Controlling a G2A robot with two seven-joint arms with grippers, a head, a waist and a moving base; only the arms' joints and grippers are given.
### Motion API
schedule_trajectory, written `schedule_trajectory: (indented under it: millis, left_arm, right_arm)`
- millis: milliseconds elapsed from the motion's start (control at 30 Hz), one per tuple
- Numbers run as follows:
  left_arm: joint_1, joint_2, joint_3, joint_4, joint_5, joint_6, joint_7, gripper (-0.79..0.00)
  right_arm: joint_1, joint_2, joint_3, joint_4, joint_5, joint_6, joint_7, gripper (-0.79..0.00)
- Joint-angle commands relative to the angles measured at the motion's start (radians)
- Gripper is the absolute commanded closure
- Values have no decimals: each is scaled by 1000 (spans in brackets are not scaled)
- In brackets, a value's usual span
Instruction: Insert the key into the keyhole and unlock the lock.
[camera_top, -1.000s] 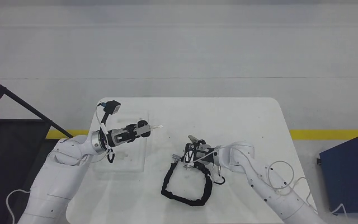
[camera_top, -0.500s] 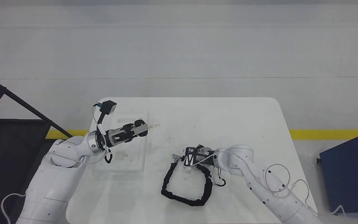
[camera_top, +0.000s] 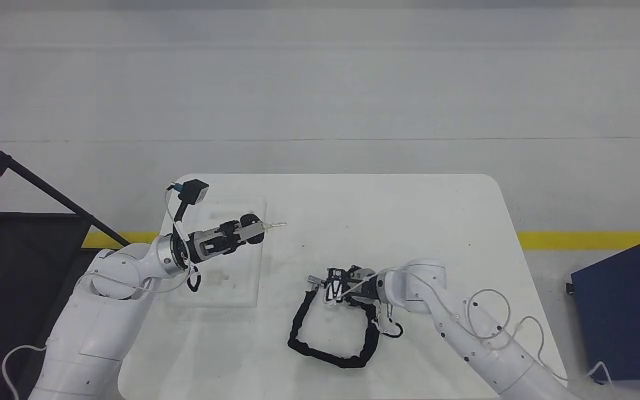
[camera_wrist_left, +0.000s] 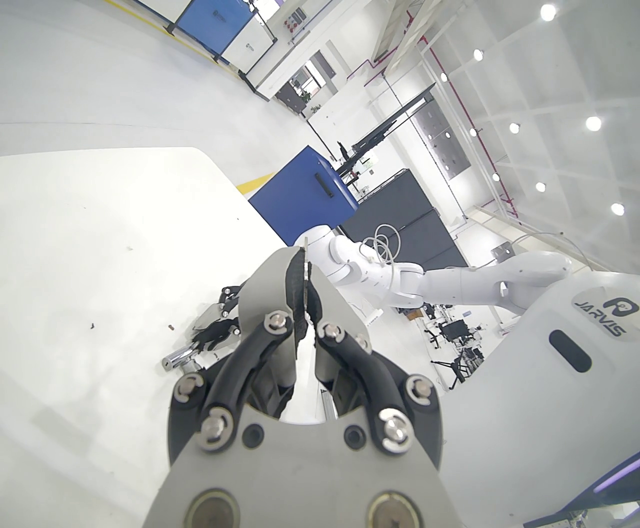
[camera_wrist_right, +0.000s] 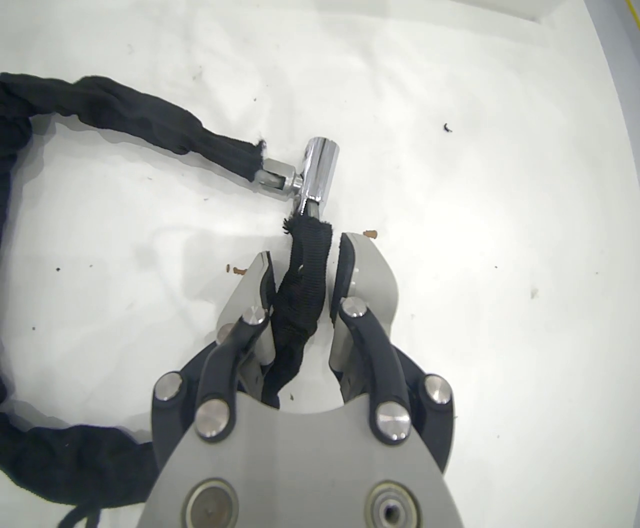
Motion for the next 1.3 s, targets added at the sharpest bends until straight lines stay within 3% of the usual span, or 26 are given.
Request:
schedule_trajectory:
  millis: [0, 100, 433, 733, 867, 1000, 1167, 1267]
  left_arm:
    - [0, 0, 0, 0, 0, 0, 0, 0]
    - [0, 0, 0, 0, 0, 0, 0, 0]
    - [0, 0, 0, 0, 0, 0, 0, 0]
    - [0, 0, 0, 0, 0, 0, 0, 0]
    - [0, 0, 0, 0, 0, 0, 0, 0]
    - [0, 0, 0, 0, 0, 0, 0, 0]
    - [0, 0, 0, 0, 0, 0, 0, 0]
    - [0, 0, 0, 0, 0, 0, 0, 0]
  right_arm:
    - [5, -3, -4, 10, 6, -3, 12, -169]
    - [12, -6, -6, 14, 9, -2, 18, 0]
    - [8, 7, 30, -77, -108, 53, -35, 0]
    - [-72, 53, 92, -233, -466, 216, -261, 0]
    - [-109, 67, 124, -249, -499, 246, -390, 0]
    - [-136, 72, 170, -223, -355, 215, -564, 0]
    - [-121, 68, 206, -89, -37, -5, -800, 0]
    - [-89, 62, 202, -11, 69, -109, -868, 0]
